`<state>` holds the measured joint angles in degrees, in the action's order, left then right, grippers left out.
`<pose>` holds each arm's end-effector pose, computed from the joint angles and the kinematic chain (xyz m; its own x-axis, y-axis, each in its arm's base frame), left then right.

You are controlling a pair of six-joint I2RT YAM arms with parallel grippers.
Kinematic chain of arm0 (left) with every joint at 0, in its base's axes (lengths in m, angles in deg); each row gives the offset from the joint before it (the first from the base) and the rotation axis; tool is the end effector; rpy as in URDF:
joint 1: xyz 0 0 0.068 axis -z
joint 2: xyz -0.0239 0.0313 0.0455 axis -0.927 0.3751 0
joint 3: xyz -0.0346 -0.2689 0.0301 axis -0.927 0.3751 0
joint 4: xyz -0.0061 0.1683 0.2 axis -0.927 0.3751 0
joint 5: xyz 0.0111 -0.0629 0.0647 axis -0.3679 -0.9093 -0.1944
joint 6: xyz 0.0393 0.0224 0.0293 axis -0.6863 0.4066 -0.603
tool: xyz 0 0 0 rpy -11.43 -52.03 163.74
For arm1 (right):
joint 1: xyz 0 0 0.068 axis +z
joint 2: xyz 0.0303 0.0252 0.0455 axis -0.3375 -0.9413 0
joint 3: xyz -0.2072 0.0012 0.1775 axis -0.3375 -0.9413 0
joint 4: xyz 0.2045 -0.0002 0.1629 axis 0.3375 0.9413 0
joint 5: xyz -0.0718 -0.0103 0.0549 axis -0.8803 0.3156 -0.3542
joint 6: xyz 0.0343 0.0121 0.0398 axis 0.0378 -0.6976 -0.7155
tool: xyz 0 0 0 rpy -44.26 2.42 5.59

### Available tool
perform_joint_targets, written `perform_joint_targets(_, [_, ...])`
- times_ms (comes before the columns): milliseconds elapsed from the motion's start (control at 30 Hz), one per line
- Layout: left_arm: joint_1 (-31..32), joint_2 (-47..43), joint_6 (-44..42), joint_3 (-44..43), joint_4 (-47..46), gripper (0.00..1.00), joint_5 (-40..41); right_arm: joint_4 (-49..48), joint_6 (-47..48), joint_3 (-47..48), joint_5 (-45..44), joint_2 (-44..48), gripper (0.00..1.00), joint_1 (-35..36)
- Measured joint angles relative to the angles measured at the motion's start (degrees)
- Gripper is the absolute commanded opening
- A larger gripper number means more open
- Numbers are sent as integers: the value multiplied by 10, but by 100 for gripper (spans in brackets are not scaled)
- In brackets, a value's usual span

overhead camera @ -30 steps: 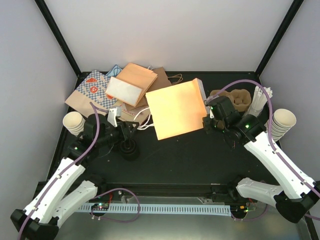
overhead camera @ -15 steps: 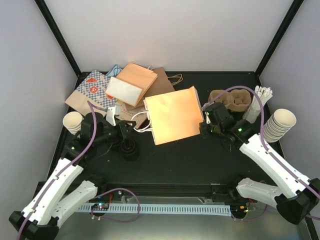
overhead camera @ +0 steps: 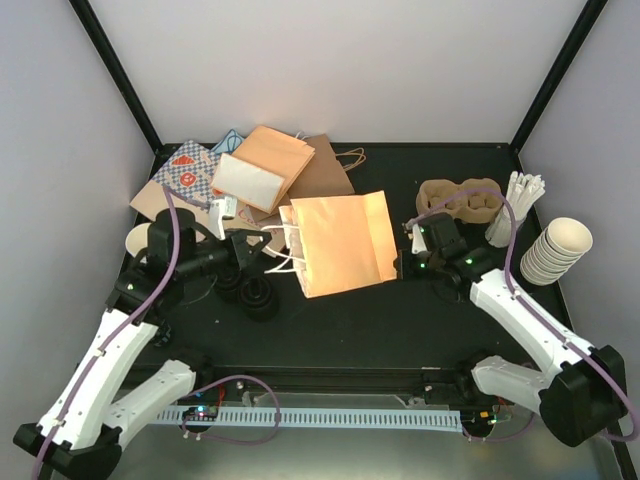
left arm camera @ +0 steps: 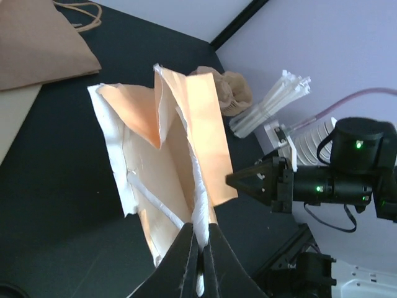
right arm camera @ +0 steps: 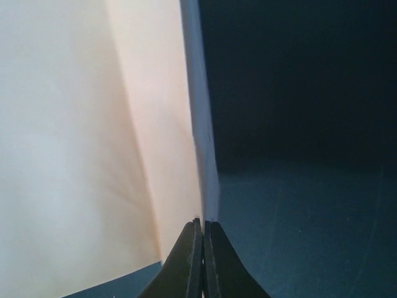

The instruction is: Pack the takeout coffee

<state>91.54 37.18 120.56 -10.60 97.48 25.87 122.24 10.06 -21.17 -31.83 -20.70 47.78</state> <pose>0.1347 -0.0759 0.3649 -0.7172 -0.2607 -0.6463 0.3843 0.6256 -0.6789 0.1893 0.1068 0.2537 -0.8665 -0.0079 -0.4991 -0.2081 0.9146 0.3468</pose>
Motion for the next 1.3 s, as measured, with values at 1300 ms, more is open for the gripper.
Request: perform_joint_targets(1300, [-67,72,100,-50,-92,2,-231,-94,-2,-120,249,2,35,-123])
